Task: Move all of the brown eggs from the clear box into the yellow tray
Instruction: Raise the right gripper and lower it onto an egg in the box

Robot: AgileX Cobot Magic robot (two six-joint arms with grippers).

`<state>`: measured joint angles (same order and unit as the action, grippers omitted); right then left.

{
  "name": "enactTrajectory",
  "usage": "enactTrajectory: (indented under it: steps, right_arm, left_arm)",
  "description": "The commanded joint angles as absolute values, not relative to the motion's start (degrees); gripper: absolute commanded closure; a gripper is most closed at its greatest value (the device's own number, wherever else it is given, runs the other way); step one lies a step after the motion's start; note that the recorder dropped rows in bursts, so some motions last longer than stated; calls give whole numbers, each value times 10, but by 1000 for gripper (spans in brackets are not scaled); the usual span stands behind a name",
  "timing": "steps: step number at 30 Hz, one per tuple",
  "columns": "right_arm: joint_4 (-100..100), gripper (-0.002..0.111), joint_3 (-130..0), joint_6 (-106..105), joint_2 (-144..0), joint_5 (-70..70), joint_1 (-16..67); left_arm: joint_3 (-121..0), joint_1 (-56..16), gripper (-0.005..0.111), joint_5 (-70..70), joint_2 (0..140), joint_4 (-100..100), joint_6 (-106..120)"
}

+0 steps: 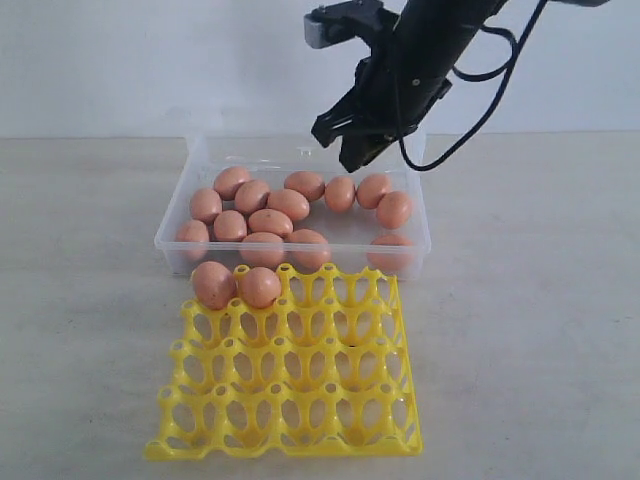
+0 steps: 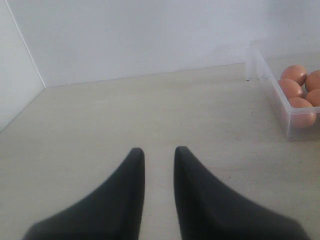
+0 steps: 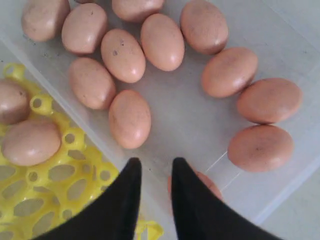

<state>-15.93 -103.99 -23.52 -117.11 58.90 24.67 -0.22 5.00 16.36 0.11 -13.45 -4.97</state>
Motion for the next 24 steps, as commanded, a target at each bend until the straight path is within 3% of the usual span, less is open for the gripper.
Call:
enactTrajectory:
  steps: [1,24]
  right_arm:
    - [-169,58,-1065,-246,-1218,594,245]
    - [-243,57,-1066,-340,-1275,496,253]
  left_arm:
    - [0,52,85,162,0,-133,-51]
    - [0,52,85,162,0,-133,-51]
